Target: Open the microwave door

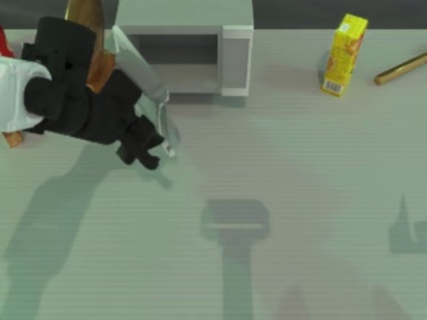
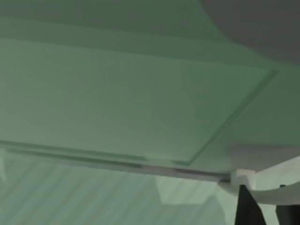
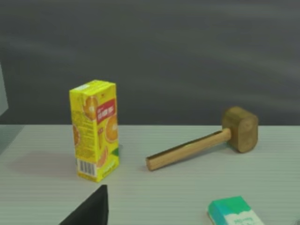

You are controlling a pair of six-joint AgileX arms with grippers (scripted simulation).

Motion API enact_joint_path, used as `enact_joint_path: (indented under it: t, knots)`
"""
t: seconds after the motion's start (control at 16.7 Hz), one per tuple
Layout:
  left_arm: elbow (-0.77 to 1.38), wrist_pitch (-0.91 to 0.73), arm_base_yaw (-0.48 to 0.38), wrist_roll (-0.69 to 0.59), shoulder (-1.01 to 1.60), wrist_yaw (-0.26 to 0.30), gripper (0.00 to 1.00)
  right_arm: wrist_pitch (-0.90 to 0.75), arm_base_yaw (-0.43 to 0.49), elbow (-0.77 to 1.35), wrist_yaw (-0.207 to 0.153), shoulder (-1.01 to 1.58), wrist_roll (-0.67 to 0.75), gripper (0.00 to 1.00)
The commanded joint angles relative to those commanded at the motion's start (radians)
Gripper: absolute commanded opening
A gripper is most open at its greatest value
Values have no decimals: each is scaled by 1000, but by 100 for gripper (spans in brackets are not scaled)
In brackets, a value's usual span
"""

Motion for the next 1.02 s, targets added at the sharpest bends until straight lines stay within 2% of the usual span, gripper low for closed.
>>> enact_joint_path:
  t: [0.6, 1.02]
  knots:
    - [11, -51, 40, 99, 3, 57, 0, 0, 0, 0, 0, 0, 0, 100]
    - [11, -52, 40, 101, 3, 58, 0, 0, 0, 0, 0, 0, 0, 100]
